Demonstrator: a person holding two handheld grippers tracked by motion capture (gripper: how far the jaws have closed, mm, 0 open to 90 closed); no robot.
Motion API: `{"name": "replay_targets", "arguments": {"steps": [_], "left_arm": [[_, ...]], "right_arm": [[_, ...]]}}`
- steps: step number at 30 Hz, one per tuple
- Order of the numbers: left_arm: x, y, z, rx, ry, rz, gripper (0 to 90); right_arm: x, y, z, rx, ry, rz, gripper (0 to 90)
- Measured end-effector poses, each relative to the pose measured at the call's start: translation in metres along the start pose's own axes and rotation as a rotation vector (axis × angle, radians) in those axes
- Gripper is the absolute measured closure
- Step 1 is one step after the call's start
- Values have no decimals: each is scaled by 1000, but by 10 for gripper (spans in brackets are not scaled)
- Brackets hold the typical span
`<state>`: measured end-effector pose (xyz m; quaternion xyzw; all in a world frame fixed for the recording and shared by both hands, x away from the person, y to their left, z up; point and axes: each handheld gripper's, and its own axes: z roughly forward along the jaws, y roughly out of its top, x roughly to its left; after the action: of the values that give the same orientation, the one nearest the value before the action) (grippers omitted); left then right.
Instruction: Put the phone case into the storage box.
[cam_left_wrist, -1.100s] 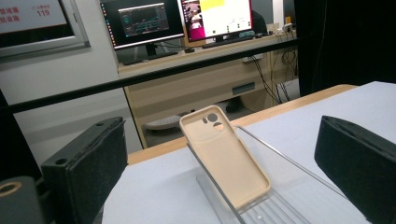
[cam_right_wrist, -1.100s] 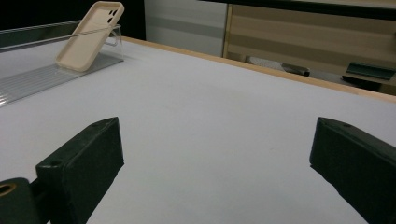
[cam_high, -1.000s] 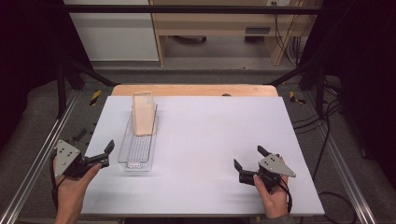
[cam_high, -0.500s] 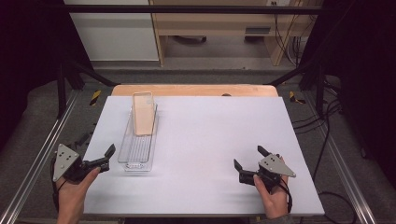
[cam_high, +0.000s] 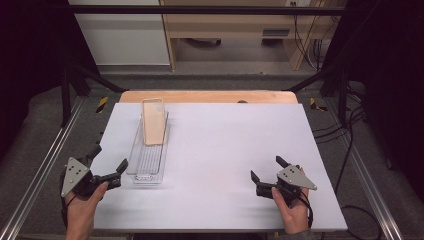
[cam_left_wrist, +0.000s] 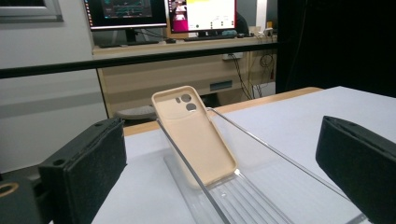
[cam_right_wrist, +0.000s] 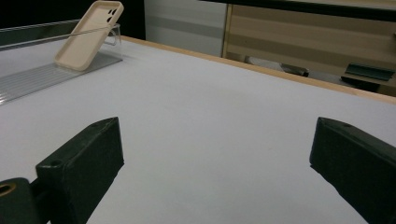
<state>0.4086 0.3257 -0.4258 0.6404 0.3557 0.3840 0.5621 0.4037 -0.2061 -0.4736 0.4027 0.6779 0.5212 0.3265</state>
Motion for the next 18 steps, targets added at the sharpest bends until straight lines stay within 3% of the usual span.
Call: {"name": "replay_targets", "arguments": {"steps": [18], "left_arm": [[-4,-15,3,22,-25,-9,18]], "right_arm": [[-2,0,-1,-2,-6,-4,29]]}}
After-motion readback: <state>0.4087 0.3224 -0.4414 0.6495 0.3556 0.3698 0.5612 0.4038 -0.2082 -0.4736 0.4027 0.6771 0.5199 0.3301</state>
